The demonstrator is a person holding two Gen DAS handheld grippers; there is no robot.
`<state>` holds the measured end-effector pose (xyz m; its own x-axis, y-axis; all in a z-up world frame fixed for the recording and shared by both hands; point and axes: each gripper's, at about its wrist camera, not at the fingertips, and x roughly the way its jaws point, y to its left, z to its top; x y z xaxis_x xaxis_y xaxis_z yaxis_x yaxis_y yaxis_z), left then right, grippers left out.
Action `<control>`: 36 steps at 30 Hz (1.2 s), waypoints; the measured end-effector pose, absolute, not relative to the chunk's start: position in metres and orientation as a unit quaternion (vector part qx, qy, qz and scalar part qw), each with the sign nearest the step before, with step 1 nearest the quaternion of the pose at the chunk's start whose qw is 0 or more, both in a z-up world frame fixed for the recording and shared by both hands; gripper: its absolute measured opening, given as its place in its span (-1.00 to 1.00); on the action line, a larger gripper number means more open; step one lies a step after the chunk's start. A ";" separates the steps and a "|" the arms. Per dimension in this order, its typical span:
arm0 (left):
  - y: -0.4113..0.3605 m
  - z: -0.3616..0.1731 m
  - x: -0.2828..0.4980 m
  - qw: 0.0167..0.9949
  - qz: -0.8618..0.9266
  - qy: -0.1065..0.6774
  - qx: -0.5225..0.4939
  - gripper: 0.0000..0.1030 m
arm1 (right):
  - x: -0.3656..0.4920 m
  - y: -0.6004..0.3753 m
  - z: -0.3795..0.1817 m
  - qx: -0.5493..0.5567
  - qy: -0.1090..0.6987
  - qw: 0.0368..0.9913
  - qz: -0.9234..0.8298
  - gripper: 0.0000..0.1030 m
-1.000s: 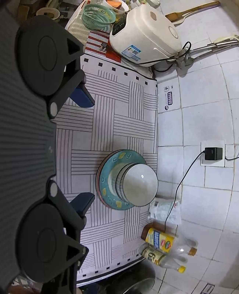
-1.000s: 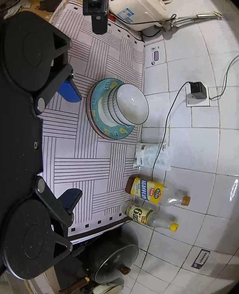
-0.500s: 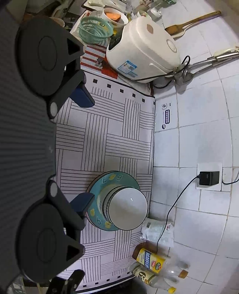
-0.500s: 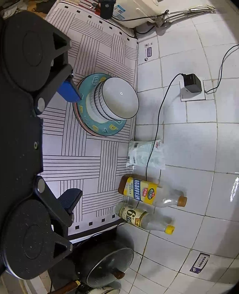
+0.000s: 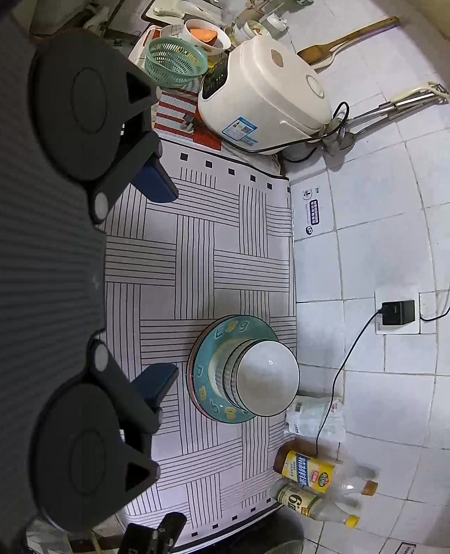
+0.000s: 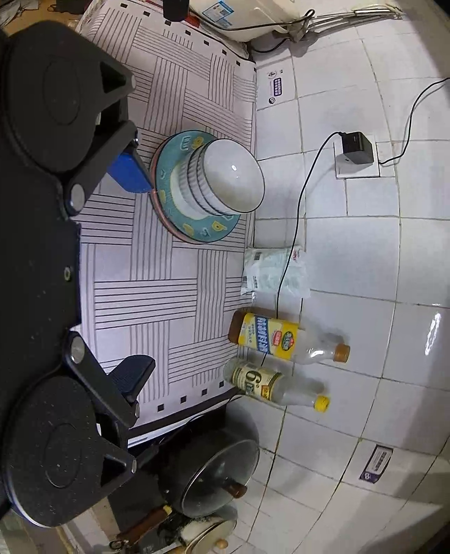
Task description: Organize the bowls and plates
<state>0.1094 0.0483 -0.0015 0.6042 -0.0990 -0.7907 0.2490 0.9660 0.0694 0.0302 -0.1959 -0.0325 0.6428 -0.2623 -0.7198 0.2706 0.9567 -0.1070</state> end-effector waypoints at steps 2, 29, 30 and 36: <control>0.050 -0.001 0.105 0.893 -0.097 0.431 0.083 0.95 | 0.025 -0.194 -0.032 0.003 0.396 0.906 -0.151 0.97; 0.041 -0.010 0.092 0.896 -0.101 0.427 0.073 0.95 | 0.008 -0.194 -0.027 -0.002 0.386 0.908 -0.165 0.97; 0.041 -0.011 0.092 0.896 -0.101 0.427 0.072 0.95 | 0.008 -0.195 -0.027 -0.002 0.386 0.908 -0.166 0.97; 0.040 -0.015 0.092 0.893 -0.100 0.433 0.070 0.95 | 0.008 -0.198 -0.028 -0.001 0.388 0.906 -0.169 0.97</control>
<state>0.0918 0.0399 -0.0146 0.6052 -0.1177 -0.7874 0.2392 0.9702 0.0388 0.0079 -0.1981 -0.0280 0.6415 -0.3075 -0.7028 0.3063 0.9426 -0.1329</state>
